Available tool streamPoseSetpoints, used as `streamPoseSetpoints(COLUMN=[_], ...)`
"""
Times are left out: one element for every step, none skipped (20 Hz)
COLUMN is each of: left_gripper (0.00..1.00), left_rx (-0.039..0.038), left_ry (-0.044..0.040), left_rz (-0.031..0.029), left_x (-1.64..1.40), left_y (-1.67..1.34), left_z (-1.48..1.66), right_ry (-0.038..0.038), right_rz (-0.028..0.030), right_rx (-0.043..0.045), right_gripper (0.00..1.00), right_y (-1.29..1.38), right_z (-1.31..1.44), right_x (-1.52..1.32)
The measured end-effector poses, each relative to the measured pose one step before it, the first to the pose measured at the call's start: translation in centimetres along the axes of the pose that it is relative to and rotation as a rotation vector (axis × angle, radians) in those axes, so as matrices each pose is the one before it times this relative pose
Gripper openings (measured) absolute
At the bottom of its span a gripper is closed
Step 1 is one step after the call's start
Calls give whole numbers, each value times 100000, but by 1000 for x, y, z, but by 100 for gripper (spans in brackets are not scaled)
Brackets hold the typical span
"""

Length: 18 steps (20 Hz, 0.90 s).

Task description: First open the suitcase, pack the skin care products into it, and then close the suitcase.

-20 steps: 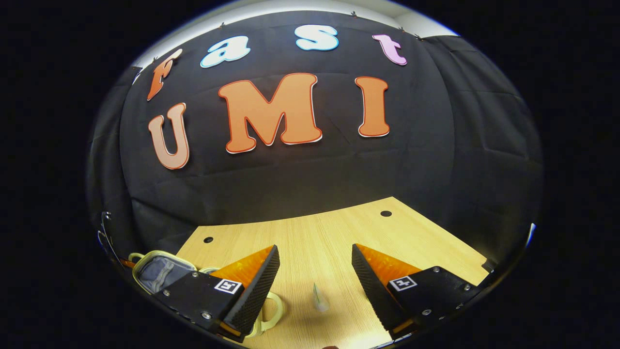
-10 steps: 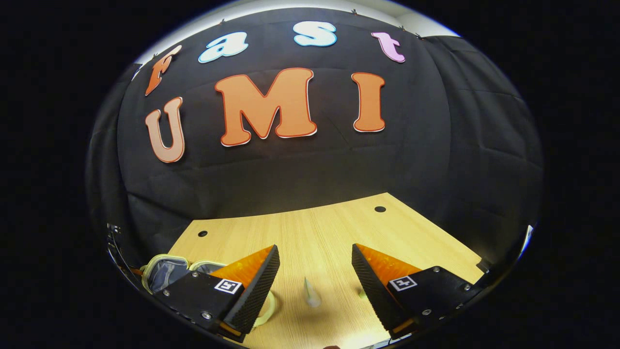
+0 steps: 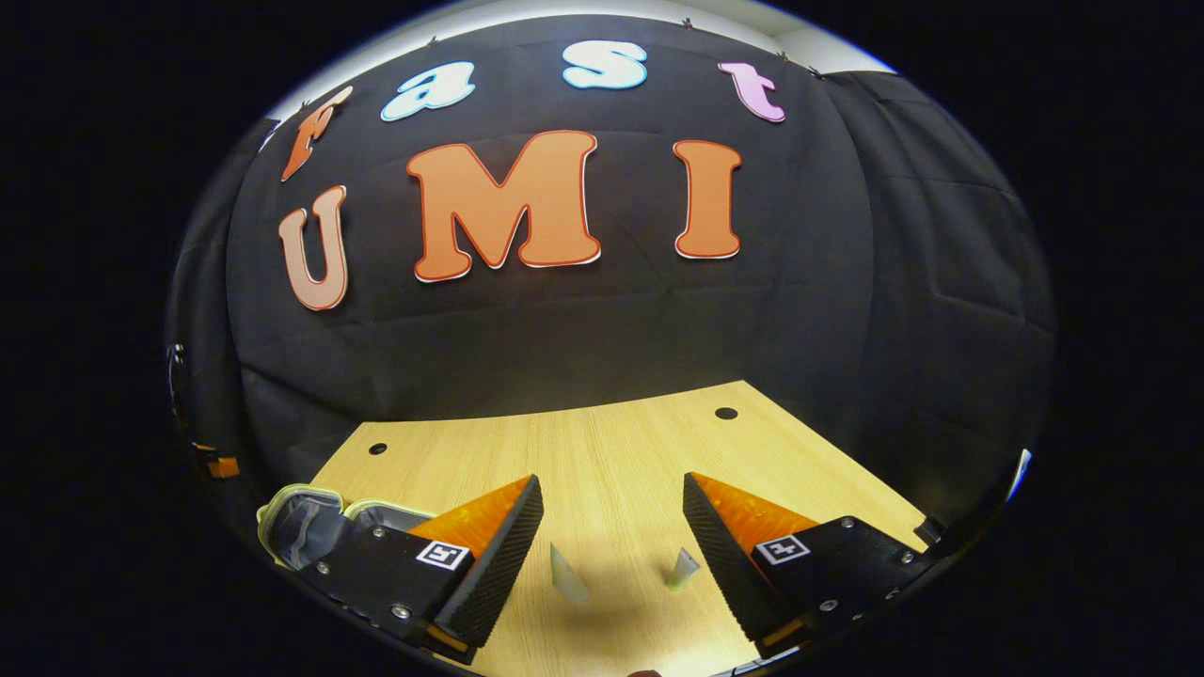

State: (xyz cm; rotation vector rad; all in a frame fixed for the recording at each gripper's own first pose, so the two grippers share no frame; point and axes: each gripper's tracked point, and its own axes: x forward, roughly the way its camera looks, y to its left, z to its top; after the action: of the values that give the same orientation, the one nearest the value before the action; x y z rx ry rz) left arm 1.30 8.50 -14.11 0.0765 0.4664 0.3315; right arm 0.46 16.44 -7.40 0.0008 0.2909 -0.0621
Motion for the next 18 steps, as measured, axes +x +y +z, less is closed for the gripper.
streamPoseSetpoints(left_gripper=[99, 99, 99, 99, 99, 99, 99, 99, 99, 100, 99, 99, 99, 99, 99, 100, 100, 100], left_rx=[86, 86, 79, -270, -451, -515, -688, -717, -654, 32, 361, 647, 629, 616, 510, 424, -30, -286], left_ry=[-3538, -3677, -3412, -2739, -2007, -1669, -1789, -1273, -1007, -488, -820, -641, -328, 715, 1038, 1366, 449, 553], left_rz=[-1140, -763, -1338, -1628, -2476, -2962, -3354, -4230, -3032, -2217, -1706, -3736, -3998, -2982, -1859, -1699, -1401, -2002], left_x=[-1489, -1044, -982, -976, -828, -413, -222, 175, 187, 302, 455, 350, 591, 649, 888, 772, 779, 641], left_y=[-1989, -2258, -2339, -2906, -3031, -3555, -3343, -3339, -3078, -2783, -2893, -3115, -3299, -2665, -2293, -1916, -1759, -1797], left_z=[2072, 1559, 1569, 1247, 1155, 458, 581, 104, 359, -172, -119, -484, -405, -834, -740, -808, -525, -765], right_ry=[14, 2, 23, 543, 493, 138, 154, 388, 536, 379, 266, 327, 658, 826, 974, 837, 1236, 1540], right_rz=[661, 675, 845, 918, 986, 612, 443, 895, 762, 793, 541, 847, 670, 585, 674, 436, 231, 961], right_rx=[-651, -552, -324, -224, -62, -172, -290, -525, -671, -880, -758, -604, -592, -524, -394, -336, 131, 1159], right_gripper=[95, 95, 95, 95, 95, 95, 95, 95, 95, 95, 95, 95, 95, 95, 95, 95, 95, 95], right_y=[-481, -563, -545, -535, -792, -752, -747, -836, -892, -747, -795, -686, -689, -665, -650, -644, -753, -467], right_z=[-6, 46, 49, 13, -90, 75, 27, -106, -130, -117, -150, -175, -410, -403, -567, -505, -527, -577], right_x=[335, 270, 223, 175, 281, 134, 203, 121, 265, 132, 202, 111, 206, 144, 230, 176, 284, 248])
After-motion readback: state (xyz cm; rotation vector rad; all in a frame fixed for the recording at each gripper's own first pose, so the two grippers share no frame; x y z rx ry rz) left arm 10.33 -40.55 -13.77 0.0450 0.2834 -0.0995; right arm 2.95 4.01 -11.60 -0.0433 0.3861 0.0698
